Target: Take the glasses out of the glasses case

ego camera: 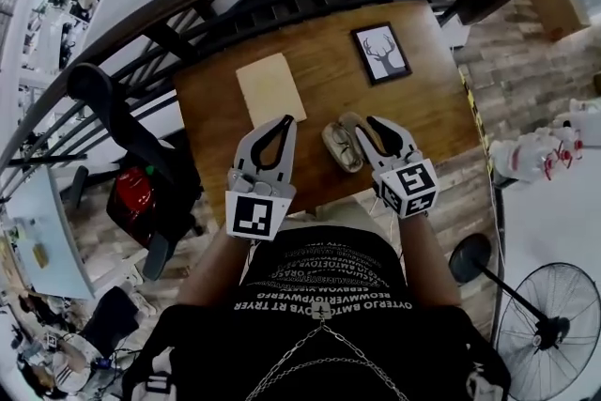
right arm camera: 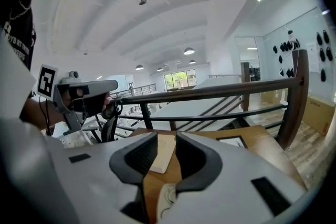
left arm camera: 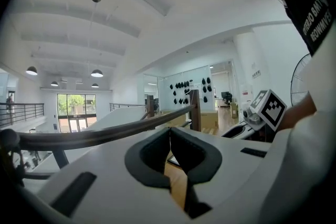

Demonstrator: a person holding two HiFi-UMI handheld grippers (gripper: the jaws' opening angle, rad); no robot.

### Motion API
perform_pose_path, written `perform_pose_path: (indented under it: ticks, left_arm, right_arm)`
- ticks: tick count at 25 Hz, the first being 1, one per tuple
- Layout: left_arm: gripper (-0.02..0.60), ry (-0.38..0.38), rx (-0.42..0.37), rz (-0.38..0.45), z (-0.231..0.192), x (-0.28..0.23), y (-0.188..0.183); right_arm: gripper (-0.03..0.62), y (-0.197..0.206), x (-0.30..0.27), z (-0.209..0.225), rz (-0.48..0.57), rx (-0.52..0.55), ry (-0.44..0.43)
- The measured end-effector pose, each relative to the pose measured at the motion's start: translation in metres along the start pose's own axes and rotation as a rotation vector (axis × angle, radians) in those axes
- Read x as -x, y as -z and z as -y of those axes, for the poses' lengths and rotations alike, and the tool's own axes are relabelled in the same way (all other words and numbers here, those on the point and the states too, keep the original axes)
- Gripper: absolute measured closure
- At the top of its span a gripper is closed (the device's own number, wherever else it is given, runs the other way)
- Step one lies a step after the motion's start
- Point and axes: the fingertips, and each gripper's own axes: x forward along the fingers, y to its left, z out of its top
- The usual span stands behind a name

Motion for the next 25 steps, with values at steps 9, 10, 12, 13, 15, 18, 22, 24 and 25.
perform_pose_path:
  ticks: [9,10,12,13,15,18,22,24,25]
  left_arm:
    - [0.553,0.008,0.015,-0.047,0.006,-0.01,0.029]
    - [0.554,0.01,0.019,-0.05,0.006,-0.01,0.032]
    - [0.553,0.015,0.015,-0.052,0.007,-0.01,0.038]
    - [0.554,0.019,0.006,-0.053,0.007,-0.01,0.041]
    - [0.552,0.026,-0.007,-0.065,0.009,-0.009,0.047]
    - [0.552,0.03,0.006,-0.088,0.012,-0.009,0.057]
    - [0.554,0.034,0.015,-0.101,0.014,-0.01,0.068]
    - [0.552,0.039,0.027,-0.11,0.015,-0.009,0.075]
    - [0.552,0.04,0.029,-0.116,0.015,-0.009,0.078]
  right_arm:
    - [0.482,0.064,-0.03,0.01,-0.133,-0.034,-0.042]
    - [0.482,0.069,-0.032,0.01,-0.143,-0.038,-0.045]
    - [0.482,0.079,-0.036,0.011,-0.156,-0.044,-0.052]
    - [0.482,0.084,-0.039,0.011,-0.16,-0.046,-0.056]
    - [0.482,0.097,-0.044,0.01,-0.178,-0.055,-0.059]
    - [0.482,0.12,-0.048,0.012,-0.218,-0.074,-0.056]
    - [0.482,0.15,-0.055,0.015,-0.276,-0.089,-0.05]
    - [0.482,0.164,-0.059,0.017,-0.298,-0.092,-0.045]
    - [0.482,0.171,-0.061,0.018,-0.309,-0.092,-0.044]
